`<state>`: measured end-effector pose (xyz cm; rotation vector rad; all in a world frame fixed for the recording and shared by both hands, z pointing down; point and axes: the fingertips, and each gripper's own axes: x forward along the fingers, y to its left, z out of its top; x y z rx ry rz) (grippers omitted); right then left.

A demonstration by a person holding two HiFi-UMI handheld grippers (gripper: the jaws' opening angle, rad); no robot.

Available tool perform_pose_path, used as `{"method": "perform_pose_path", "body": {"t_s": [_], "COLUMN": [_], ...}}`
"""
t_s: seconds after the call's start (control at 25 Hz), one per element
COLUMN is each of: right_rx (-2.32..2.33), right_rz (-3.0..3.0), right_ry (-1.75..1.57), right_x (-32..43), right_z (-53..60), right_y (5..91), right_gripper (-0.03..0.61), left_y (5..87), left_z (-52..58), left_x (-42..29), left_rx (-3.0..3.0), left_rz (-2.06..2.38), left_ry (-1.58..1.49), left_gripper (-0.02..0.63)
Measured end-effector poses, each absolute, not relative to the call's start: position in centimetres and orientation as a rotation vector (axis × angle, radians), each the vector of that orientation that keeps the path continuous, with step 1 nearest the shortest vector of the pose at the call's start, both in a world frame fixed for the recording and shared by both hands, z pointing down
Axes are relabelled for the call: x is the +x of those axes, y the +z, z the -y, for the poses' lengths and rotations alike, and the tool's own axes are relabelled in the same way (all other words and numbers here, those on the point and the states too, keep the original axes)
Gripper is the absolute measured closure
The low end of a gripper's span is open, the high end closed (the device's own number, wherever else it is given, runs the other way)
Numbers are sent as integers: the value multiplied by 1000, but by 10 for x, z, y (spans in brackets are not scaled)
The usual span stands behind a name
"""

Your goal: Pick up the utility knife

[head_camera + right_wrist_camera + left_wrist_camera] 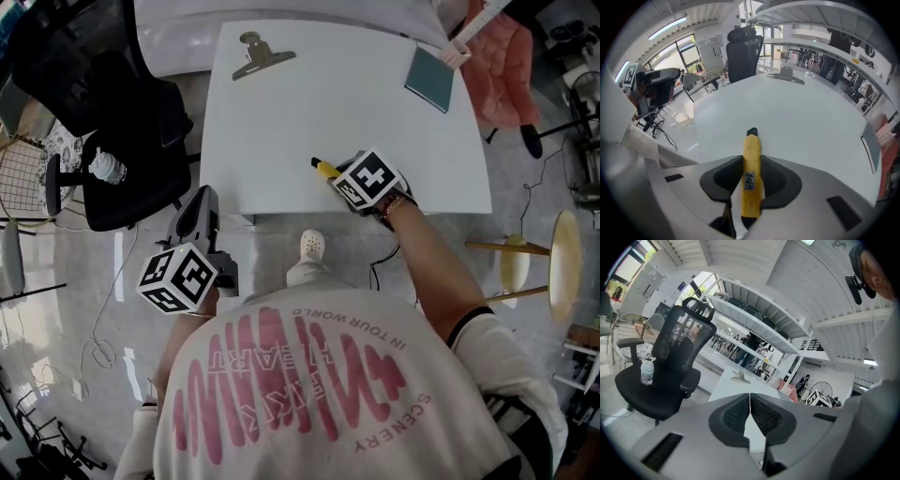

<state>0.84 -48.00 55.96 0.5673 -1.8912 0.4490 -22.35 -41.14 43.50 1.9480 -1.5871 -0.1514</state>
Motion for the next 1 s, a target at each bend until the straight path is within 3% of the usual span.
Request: {"method": "perform_pose_path", "body": {"t_s": [1.0], "right_rx": [1152], "right_rz": [2063], "right_ry": [530], "right_x": [28], "right_z": [499], "right_y": [503], "right_gripper": [448], "left_y": [417], "left_z": [412], "left_x": [-210], "left_rx": [2034], "left_rz": [1512], "left_ry": [-144], "left_gripper": [589]}}
